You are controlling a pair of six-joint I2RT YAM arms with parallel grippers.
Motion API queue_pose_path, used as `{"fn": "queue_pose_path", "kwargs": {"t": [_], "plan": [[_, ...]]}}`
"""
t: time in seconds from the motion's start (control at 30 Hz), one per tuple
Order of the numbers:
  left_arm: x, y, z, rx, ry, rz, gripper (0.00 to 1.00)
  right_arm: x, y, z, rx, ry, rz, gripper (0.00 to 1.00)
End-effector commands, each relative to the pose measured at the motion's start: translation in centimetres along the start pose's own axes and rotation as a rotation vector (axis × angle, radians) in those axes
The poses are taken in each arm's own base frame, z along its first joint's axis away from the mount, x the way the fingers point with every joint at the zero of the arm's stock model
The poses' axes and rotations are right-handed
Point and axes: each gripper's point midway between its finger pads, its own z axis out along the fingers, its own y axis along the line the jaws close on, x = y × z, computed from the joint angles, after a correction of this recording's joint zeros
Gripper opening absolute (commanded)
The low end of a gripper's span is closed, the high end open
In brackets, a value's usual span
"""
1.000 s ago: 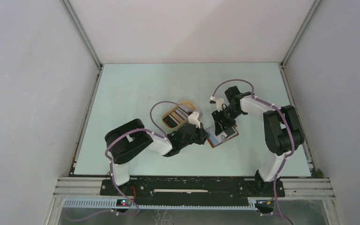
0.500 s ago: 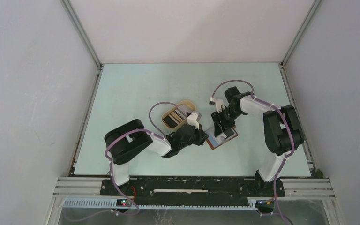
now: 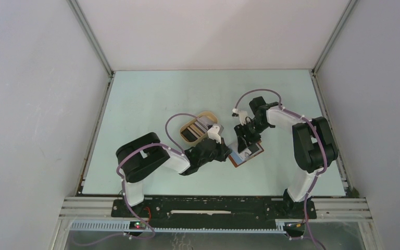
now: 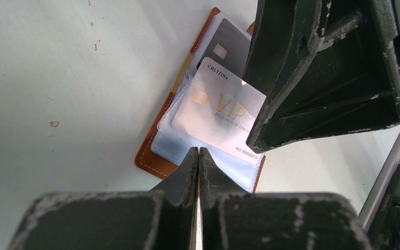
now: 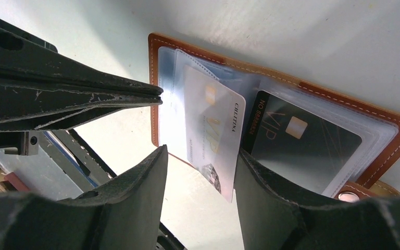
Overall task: Put the credit cards into the card holder
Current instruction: Insert the credit card into the card holder.
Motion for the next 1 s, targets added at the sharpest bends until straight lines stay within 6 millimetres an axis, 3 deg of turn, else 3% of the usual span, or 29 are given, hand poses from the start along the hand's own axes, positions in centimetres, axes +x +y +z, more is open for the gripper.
{"fn": "queue_pose_path", "kwargs": {"t": [0.0,0.37,0.97], "plan": [[-2.1,-1.3,-0.6,0.034,-0.067,0.005,0.04,-1.3,0.3,-1.1,-0.032,-0.046,-0.009,0.58],[-2.1,-1.2,-0.7,0.035,-0.067,0.007,0.04,-1.3,-0.4,-1.3,-0.021,-0.055,0.016,0.57],[-2.2,-1.0,-0.8,0.023,-0.073,0.006,0.04,-0.3,0.8,0.3,-0.052,0.019,-0.013,0.44]]}}
